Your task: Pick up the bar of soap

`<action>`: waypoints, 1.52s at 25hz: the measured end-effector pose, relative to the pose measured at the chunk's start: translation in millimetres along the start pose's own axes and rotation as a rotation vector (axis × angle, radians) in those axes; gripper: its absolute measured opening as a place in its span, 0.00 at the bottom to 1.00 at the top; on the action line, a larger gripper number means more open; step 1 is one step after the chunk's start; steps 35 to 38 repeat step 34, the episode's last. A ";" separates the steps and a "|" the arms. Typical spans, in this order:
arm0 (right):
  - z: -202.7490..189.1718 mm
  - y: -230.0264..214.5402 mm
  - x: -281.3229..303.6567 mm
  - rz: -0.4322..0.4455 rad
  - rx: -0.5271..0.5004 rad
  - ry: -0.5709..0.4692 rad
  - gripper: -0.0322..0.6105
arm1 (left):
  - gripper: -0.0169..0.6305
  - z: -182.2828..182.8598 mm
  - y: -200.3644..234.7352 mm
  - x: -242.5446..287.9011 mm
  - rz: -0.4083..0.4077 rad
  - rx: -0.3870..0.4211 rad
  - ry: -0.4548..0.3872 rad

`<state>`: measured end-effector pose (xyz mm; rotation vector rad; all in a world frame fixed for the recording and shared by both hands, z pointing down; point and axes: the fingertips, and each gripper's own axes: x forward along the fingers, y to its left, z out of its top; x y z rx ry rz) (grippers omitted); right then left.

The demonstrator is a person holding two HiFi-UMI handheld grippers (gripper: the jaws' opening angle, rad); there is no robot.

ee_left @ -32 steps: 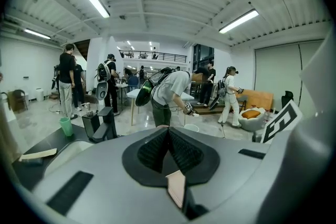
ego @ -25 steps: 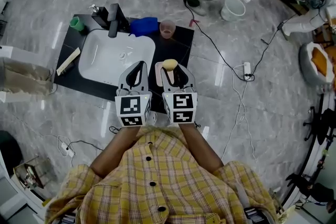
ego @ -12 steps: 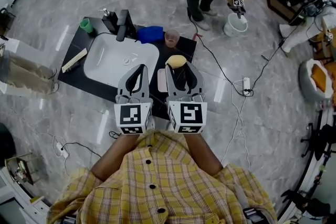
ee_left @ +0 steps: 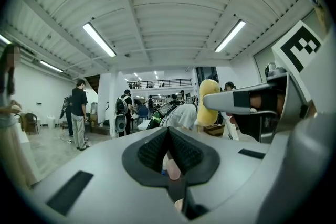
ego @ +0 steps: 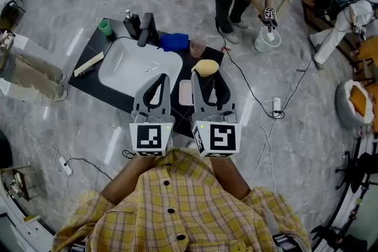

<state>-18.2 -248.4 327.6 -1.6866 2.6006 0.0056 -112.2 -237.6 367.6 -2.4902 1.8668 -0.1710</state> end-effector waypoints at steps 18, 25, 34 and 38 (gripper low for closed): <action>13.2 5.0 -4.4 0.018 -0.021 -0.033 0.36 | 0.04 26.4 -5.0 -9.2 0.019 -0.004 -0.071; 4.9 -0.9 1.6 0.007 -0.018 -0.020 0.36 | 0.04 38.3 1.4 -2.7 0.040 -0.045 -0.125; -2.3 -0.1 16.4 0.005 -0.023 -0.006 0.36 | 0.04 44.8 9.9 9.2 0.049 -0.075 -0.163; -2.3 -0.1 16.4 0.005 -0.023 -0.006 0.36 | 0.04 44.8 9.9 9.2 0.049 -0.075 -0.163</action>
